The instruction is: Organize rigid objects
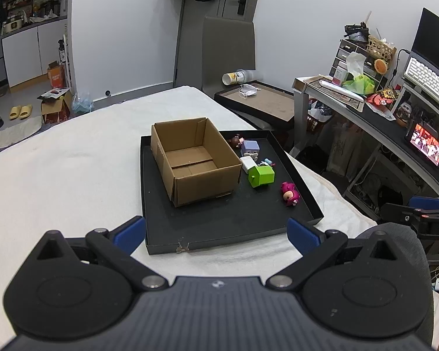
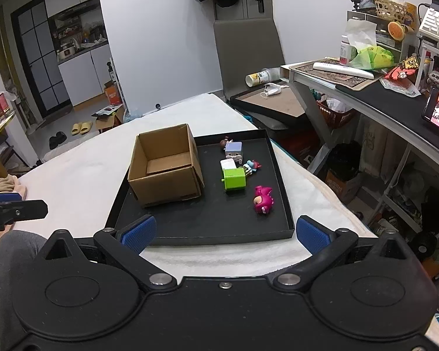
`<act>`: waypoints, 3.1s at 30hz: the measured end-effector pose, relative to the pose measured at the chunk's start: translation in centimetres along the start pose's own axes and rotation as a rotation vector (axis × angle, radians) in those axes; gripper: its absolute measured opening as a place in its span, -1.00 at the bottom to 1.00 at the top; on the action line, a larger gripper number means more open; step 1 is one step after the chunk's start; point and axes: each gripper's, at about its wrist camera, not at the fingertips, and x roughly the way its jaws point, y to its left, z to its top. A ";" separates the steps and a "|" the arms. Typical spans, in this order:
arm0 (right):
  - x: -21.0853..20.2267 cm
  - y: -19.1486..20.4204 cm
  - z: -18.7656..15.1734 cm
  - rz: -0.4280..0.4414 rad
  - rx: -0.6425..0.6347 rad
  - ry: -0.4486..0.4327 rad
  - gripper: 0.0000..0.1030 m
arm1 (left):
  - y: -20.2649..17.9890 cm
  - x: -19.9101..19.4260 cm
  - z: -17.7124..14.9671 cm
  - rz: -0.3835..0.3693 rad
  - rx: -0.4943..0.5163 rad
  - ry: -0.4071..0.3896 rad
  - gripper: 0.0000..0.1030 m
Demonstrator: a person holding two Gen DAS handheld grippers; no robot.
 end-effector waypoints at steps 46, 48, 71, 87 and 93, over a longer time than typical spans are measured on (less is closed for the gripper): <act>9.5 -2.6 3.2 0.055 0.068 0.116 1.00 | 4.6 9.2 3.7 0.042 -0.173 0.108 0.93; 10.3 -2.9 3.4 0.056 0.078 0.125 0.99 | 4.9 9.8 4.1 0.050 -0.189 0.108 0.93; 20.5 -5.3 5.7 0.015 0.155 0.286 0.68 | 8.6 19.7 7.2 0.079 -0.307 0.213 0.09; 27.4 -6.3 5.3 -0.072 0.142 0.400 0.54 | 9.0 26.4 7.4 0.085 -0.293 0.328 -0.18; 29.5 -6.1 4.8 -0.094 0.109 0.447 0.54 | 8.6 27.8 7.1 0.080 -0.270 0.359 -0.39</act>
